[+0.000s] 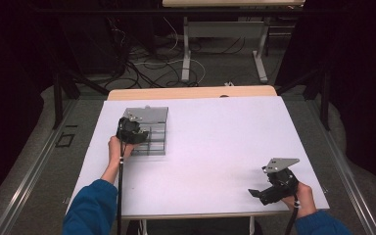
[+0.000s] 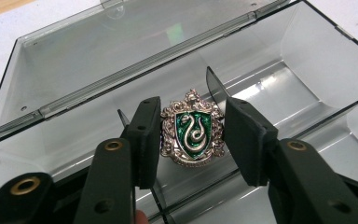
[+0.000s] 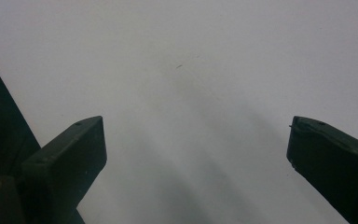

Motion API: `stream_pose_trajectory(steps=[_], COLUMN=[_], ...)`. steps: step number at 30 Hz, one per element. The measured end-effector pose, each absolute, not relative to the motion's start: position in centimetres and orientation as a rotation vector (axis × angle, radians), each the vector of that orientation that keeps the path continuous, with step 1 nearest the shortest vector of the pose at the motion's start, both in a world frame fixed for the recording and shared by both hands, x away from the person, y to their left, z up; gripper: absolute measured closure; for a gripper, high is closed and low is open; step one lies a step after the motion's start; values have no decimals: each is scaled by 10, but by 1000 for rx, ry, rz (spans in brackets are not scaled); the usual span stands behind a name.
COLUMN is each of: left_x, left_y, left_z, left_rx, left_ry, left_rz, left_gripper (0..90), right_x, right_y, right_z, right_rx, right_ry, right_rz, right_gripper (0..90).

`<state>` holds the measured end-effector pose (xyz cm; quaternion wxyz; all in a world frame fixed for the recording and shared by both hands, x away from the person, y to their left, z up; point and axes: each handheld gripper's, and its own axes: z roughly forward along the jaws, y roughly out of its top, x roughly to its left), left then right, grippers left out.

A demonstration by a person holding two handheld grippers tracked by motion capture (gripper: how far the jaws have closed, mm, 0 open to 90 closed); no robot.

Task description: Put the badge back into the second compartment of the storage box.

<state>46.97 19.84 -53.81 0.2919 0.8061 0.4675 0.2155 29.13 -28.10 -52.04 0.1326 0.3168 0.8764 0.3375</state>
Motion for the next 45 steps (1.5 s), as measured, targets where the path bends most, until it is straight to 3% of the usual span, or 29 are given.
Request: stream_pose_trajectory(steps=[12,15,21,29,45], left_x=[459,454,438,415,373], left_y=[203,203,201,195,188], left_z=[-524,-520,-511,-501,-501], left_rx=[2119,2131,2159,2154,2217], left_ry=[1244,1254,1205,1150,1073], left_rz=[548,522,568,574,538], left_gripper=[301,181,78,19,3], right_x=[290,291,290,290,289], right_y=[-280,-280,-279,-279,-279], right_z=[-519,-518,-518,-518,-517], right_rx=[905,913,905,900,899], right_ry=[2545,2540,2541,2532,2532], right_rz=[979,976,971,971,990], right_gripper=[42,42,42,42,42])
